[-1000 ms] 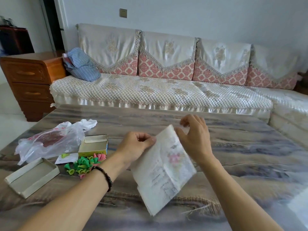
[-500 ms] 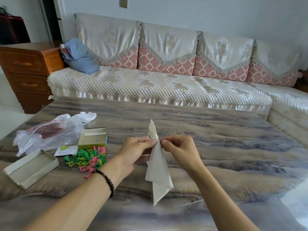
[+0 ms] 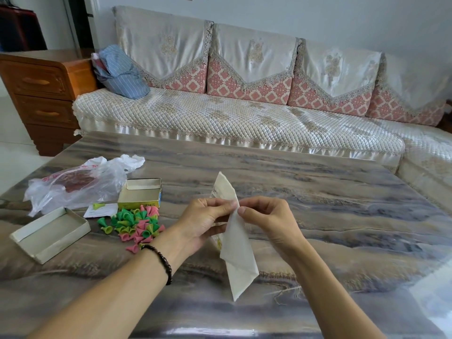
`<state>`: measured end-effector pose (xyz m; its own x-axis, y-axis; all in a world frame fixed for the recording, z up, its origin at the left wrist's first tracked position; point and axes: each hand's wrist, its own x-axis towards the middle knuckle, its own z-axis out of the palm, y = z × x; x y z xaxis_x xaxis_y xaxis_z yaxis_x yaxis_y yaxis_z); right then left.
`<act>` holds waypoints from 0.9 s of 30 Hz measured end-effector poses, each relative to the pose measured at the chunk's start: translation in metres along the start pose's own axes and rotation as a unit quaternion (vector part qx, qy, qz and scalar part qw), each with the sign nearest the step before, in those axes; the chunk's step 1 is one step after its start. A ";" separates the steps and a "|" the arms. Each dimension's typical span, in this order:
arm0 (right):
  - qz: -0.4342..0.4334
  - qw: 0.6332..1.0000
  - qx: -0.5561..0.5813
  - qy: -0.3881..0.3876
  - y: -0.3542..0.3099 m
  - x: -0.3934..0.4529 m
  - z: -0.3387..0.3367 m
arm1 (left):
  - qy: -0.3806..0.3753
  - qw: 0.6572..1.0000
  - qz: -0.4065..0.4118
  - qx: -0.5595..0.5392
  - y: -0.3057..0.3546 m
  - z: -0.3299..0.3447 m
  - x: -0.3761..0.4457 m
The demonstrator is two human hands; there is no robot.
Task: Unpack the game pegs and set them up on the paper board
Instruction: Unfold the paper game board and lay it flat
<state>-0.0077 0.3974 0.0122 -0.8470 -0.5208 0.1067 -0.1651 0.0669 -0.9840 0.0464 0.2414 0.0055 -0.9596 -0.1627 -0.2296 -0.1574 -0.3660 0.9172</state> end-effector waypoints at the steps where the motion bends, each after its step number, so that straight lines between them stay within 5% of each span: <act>1: 0.003 1.000 0.014 -0.004 0.001 0.000 0.000 | 0.000 1.000 -0.004 -0.003 -0.001 0.001 0.000; 16: 0.073 0.985 0.158 -0.019 0.009 -0.002 0.000 | 0.017 0.999 -0.030 -0.036 -0.008 -0.005 0.001; 22: 0.119 0.967 0.206 0.088 0.012 0.004 -0.014 | 0.173 0.965 0.042 0.192 -0.004 -0.040 0.007; 27: 0.121 0.987 0.079 0.068 0.006 0.010 -0.023 | 0.241 0.901 0.072 0.353 0.006 -0.061 0.011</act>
<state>-0.0286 0.4118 0.0106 -0.9135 -0.3864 -0.1275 0.1233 0.0357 -0.9917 0.0492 0.1816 -0.0111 -0.7957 -0.6037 -0.0500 -0.3113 0.3368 0.8886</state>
